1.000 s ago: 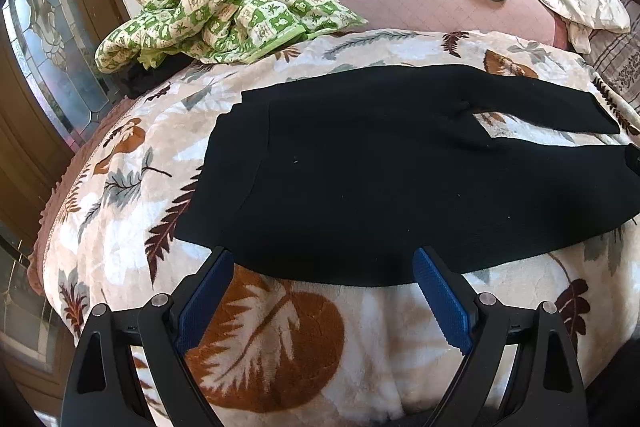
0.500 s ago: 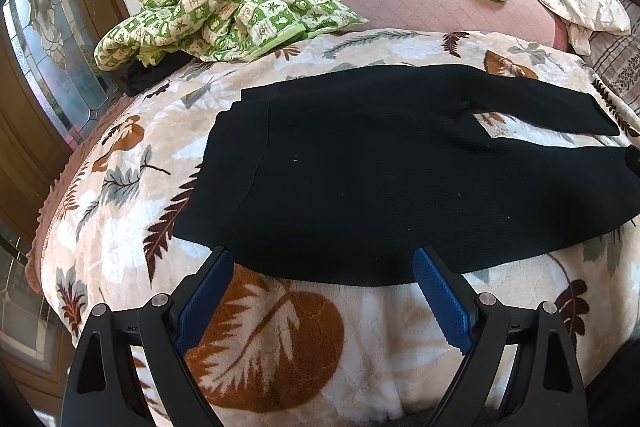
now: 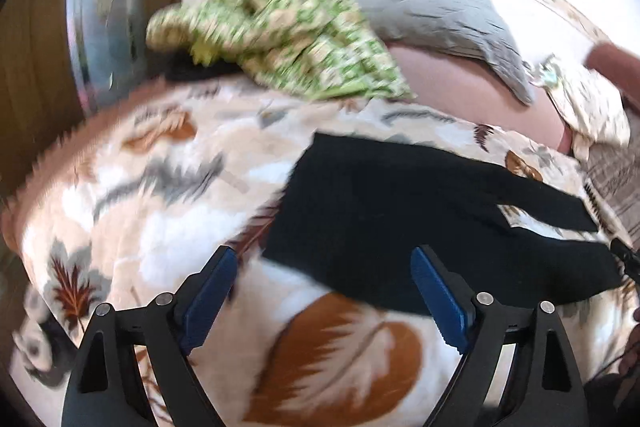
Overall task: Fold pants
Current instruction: 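Close the left tool on the pants leg while the right tool grasps it too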
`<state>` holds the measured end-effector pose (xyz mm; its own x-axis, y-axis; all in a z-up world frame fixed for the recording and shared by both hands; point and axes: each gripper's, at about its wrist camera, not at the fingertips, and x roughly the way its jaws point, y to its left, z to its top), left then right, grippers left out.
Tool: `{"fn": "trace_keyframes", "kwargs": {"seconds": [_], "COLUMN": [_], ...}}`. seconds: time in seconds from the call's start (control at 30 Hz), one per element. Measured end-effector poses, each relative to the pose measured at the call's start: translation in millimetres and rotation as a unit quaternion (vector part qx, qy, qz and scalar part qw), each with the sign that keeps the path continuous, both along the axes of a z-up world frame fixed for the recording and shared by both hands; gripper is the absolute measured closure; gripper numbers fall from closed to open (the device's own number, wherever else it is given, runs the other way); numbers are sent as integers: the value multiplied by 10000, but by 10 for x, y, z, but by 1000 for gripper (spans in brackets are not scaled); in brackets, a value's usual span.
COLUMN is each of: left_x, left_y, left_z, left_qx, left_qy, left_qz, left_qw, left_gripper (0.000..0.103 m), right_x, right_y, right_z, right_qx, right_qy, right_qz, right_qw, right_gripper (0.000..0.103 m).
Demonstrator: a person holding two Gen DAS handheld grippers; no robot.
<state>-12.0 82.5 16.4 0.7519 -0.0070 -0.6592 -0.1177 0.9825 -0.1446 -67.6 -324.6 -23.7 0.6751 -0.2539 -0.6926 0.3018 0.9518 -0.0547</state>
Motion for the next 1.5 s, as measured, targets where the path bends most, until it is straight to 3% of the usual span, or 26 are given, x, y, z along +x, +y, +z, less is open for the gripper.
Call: {"fn": "trace_keyframes", "kwargs": {"seconds": [0.1,0.2,0.27,0.43,0.53,0.77,0.83,0.9,0.93,0.97,1.0,1.03,1.07,1.1,1.2,1.23,1.33,1.37,1.43,1.5], "left_x": [71,197,298,580,705,788,734,662,632,625,633,626,611,574,486,457,368,322,236,152], "left_y": [494,819,912,945,1042,1025,997,973,977,970,958,952,947,944,873,827,730,709,697,723], "left_z": [-225,-473,-583,-725,-860,-1028,-1088,-1118,-1093,-1078,-1094,-1133,-1151,-1127,-1063,-1019,-889,-854,-794,-785], "left_qx": [-1215,-2466,-3053,-3973,-4270,-4398,-4299,-4156,-4127,-4106,-4078,-4051,-4072,-4066,-3805,-3646,-3382,-3351,-3340,-3381], "left_qy": [604,925,1015,1061,1008,623,643,776,840,901,966,1070,1110,1064,904,827,667,616,534,513], "left_qz": [86,145,108,-216,-34,154,216,314,353,385,432,468,478,487,454,437,393,381,400,419], "left_qw": [9907,9646,9468,9113,8986,8958,9003,9057,9063,9065,9069,9068,9053,9061,9192,9265,9379,9394,9402,9388], "left_gripper": [13,14,14,14,15,18,24,41,46,58,76,84,88,92,99,99,100,100,100,100], "right_x": [6,11,1,-8,-16,-71,-151,-269,-306,-327,-343,-357,-374,-425,-515,-517,-511,-501,-471,-424], "right_y": [2,-1,11,24,22,-35,-184,-532,-726,-920,-1137,-1312,-1495,-1750,-2123,-2188,-2236,-2230,-2226,-2217], "right_z": [4,4,-3,-5,0,34,104,186,202,205,181,138,67,-71,-440,-571,-781,-813,-872,-883], "right_qx": [2,-46,-35,-16,-34,119,553,1329,1738,2165,2629,2991,3372,3935,4891,5055,5085,5051,4805,4745], "right_qy": [13,26,17,-2,-18,-176,-408,-667,-725,-741,-722,-677,-603,-531,-420,-301,9,64,230,197], "right_qz": [-8,16,22,-11,7,-72,-112,-135,-90,5,94,99,17,-185,-505,-528,-655,-666,-840,-877], "right_qw": [10000,10000,10000,10000,10000,9997,9976,9888,9821,9735,9621,9518,9395,9176,8698,8607,8586,8605,8727,8756], "right_gripper": [1,1,1,1,1,1,1,1,1,1,1,1,1,1,3,10,32,34,52,59]}}
